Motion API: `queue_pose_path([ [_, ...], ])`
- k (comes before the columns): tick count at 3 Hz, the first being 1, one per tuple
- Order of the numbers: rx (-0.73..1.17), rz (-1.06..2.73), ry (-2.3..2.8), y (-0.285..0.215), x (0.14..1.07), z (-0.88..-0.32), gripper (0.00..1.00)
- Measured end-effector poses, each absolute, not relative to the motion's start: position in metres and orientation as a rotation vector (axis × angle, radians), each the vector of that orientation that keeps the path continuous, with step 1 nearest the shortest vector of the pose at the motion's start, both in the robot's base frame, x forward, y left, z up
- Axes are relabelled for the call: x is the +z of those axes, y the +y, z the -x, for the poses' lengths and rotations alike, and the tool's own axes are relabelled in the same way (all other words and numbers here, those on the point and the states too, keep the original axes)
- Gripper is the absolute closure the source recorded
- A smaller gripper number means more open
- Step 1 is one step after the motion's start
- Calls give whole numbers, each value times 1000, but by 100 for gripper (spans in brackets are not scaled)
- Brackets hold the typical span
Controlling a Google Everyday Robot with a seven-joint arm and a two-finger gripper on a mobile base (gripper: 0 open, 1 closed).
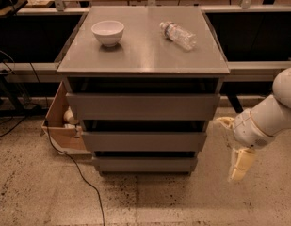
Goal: Open middle drawer
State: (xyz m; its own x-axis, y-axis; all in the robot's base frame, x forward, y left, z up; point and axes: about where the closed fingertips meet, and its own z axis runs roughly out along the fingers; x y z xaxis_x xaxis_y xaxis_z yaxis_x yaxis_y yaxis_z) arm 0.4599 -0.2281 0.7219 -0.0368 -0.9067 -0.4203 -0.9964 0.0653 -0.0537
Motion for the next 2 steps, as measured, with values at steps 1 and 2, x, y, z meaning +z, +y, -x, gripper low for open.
queue_pose_path([
  [1, 363, 1903, 2007, -228, 722, -460, 0],
  [2, 396, 1838, 2030, -211, 683, -464, 0],
])
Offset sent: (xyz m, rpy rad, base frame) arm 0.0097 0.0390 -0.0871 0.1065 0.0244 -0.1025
